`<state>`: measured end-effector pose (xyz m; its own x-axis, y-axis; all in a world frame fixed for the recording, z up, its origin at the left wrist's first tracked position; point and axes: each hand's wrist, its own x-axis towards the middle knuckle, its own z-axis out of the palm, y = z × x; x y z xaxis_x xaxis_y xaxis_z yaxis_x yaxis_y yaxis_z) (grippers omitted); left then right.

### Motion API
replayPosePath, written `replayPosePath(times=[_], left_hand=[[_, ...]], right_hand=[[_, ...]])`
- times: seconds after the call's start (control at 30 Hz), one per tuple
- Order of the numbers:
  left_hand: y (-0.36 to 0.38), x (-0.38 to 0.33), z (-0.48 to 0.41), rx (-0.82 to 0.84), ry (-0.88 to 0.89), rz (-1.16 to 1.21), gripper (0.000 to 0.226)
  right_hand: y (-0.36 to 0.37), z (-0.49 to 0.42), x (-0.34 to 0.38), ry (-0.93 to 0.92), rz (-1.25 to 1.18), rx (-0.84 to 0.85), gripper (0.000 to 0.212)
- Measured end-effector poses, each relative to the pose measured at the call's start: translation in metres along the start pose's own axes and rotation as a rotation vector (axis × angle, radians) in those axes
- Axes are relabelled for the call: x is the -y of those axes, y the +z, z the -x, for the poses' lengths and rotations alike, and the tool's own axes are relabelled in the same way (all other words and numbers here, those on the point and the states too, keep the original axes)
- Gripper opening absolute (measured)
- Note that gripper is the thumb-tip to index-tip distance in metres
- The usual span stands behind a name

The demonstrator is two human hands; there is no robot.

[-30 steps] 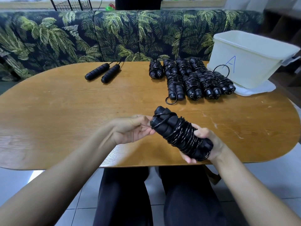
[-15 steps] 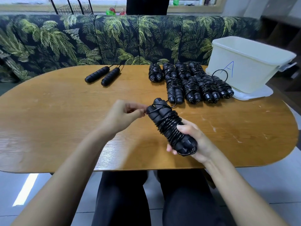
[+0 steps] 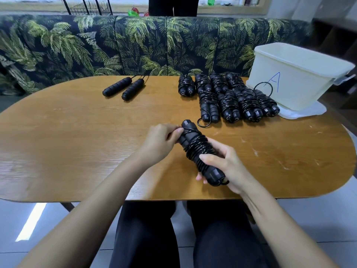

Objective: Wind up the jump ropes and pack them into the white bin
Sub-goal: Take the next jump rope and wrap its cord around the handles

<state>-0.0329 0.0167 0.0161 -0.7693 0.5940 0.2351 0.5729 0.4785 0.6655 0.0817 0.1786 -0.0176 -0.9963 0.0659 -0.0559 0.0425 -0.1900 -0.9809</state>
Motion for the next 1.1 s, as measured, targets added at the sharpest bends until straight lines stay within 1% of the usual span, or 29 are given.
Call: replayPosePath(times=[0.13,0.2,0.27,0.3,0.4,0.43,0.5,0.57,0.6,0.63,0.67,0.73,0.77,0.8,0.87,0.97,1.1], left_hand=[[-0.004,0.003,0.000,0.059,-0.018,0.089,0.037],[-0.008,0.003,0.001,0.069,-0.045,0.194,0.039],[-0.012,0.002,0.001,0.071,-0.062,0.251,0.042],[-0.013,0.000,0.001,0.068,-0.064,0.268,0.044],[-0.010,-0.010,-0.001,-0.024,-0.123,0.304,0.049],[-0.008,-0.013,-0.001,-0.056,-0.170,0.386,0.047],[-0.005,-0.019,-0.004,-0.065,-0.278,0.643,0.039],[-0.002,-0.022,-0.006,-0.081,-0.370,0.815,0.036],[0.001,-0.021,-0.008,-0.109,-0.397,0.835,0.036],[0.004,-0.020,-0.009,-0.152,-0.422,0.836,0.036],[0.006,-0.020,-0.009,-0.196,-0.438,0.802,0.038],[0.011,-0.020,-0.008,-0.246,-0.415,0.705,0.048],[0.013,-0.020,-0.007,-0.250,-0.390,0.677,0.051],[0.014,-0.022,-0.006,-0.240,-0.373,0.687,0.048],[0.011,-0.025,-0.007,-0.182,-0.390,0.794,0.035],[0.000,-0.020,-0.010,0.026,-0.423,0.941,0.028],[-0.024,-0.007,-0.011,0.236,-0.416,0.909,0.026]], right_hand=[[-0.001,0.001,0.000,0.014,-0.073,0.056,0.068],[-0.001,0.003,0.001,0.019,-0.150,0.110,0.059],[0.000,0.004,0.000,0.031,-0.250,0.163,0.046],[0.001,0.004,-0.001,0.034,-0.294,0.183,0.043],[0.008,0.000,-0.006,0.044,-0.362,0.181,0.048],[0.011,-0.001,-0.007,0.049,-0.380,0.165,0.047],[0.018,-0.005,-0.004,0.072,-0.425,0.136,0.047],[0.022,-0.007,0.000,0.143,-0.465,0.094,0.043],[0.022,-0.009,0.003,0.165,-0.441,0.073,0.042],[0.023,-0.010,0.004,0.168,-0.351,0.053,0.045],[0.024,-0.011,0.006,0.154,-0.189,0.031,0.050],[0.029,-0.012,0.003,0.097,0.126,-0.050,0.058],[0.032,-0.012,0.001,0.063,0.189,-0.109,0.056],[0.034,-0.011,-0.001,0.027,0.212,-0.158,0.053],[0.034,-0.010,-0.004,-0.048,0.240,-0.213,0.055],[0.026,-0.008,-0.003,-0.129,0.356,-0.274,0.065],[0.015,-0.002,0.005,-0.197,0.467,-0.235,0.065]])
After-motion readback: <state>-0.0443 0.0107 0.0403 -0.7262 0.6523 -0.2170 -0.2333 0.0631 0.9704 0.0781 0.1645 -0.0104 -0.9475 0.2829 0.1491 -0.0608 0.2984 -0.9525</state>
